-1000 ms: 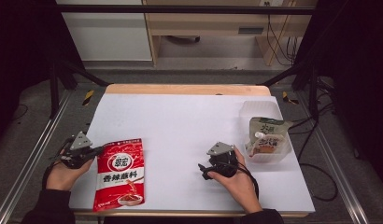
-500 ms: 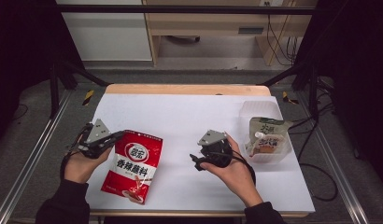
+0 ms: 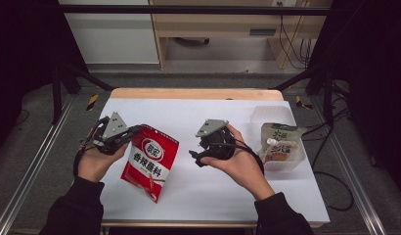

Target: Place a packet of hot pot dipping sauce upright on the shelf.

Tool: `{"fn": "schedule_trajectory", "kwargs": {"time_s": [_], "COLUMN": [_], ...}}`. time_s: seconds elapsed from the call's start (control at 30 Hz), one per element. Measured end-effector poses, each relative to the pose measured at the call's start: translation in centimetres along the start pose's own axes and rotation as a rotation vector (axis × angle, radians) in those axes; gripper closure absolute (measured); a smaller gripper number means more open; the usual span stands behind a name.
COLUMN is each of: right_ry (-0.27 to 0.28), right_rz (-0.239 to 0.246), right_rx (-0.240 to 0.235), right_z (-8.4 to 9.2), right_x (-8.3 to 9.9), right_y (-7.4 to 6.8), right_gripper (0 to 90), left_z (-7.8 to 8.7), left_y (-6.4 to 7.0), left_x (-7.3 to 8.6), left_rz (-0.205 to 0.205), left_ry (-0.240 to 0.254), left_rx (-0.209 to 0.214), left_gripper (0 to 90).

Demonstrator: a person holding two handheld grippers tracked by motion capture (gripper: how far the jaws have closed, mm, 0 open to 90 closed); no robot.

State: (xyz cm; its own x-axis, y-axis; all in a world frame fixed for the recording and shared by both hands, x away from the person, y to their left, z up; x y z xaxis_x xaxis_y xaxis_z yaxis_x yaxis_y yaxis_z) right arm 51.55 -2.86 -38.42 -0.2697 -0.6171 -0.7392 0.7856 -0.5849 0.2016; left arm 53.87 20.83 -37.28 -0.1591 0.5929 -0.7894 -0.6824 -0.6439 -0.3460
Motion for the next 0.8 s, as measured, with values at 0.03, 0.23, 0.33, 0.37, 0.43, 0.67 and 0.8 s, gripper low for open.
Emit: {"fn": "schedule_trajectory", "kwargs": {"time_s": [0.03,0.23,0.33,0.37,0.43,0.67,0.8], "right_ry": [-0.002,-0.014,-0.010,-0.010,-0.007,-0.025,-0.049], "right_rz": [0.003,0.025,0.027,0.022,0.009,0.038,0.038], "right_rx": [-0.016,-0.044,-0.059,-0.079,-0.108,-0.139,-0.165], "right_z": [-0.1,-0.2,-0.2,-0.2,-0.1,-0.6,-1.3], "right_x": [-0.2,-1.0,-1.3,-1.7,-2.2,-3.1,-3.2], "right_y": [0.0,0.3,0.4,0.3,-0.1,-1.0,-1.4], "right_gripper": [17.3,16.0,15.9,15.1,14.8,14.3,14.9], "left_z": [-0.1,-0.3,-0.3,-0.2,-0.1,-0.1,0.0], "left_y": [0.1,0.6,0.7,0.8,0.9,1.3,1.5], "left_x": [-0.8,-2.1,-2.4,-2.7,-3.0,-3.5,-3.7], "left_rz": [-0.017,-0.043,-0.044,-0.050,-0.055,-0.067,-0.073], "left_ry": [0.005,0.008,0.012,0.015,0.020,0.025,0.024], "left_rx": [-0.003,0.007,0.007,0.004,0.003,0.015,0.018], "left_gripper": [90.0,90.0,90.0,90.0,90.0,90.0,90.0]}}
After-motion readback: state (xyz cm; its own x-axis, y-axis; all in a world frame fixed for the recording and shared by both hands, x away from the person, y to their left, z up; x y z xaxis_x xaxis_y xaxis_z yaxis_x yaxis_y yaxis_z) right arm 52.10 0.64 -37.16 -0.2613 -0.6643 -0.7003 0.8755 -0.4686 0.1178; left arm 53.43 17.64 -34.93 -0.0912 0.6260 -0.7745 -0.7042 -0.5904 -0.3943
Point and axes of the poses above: each handheld gripper's, and its own axes: z roughly backward along the jaws, x roughly out of its underside, y roughly to its right, the point moved 7 cm from there along -z, roughly forward along the jaws, and after that the axes turned 1 degree about -z, right-handed, at the moved point
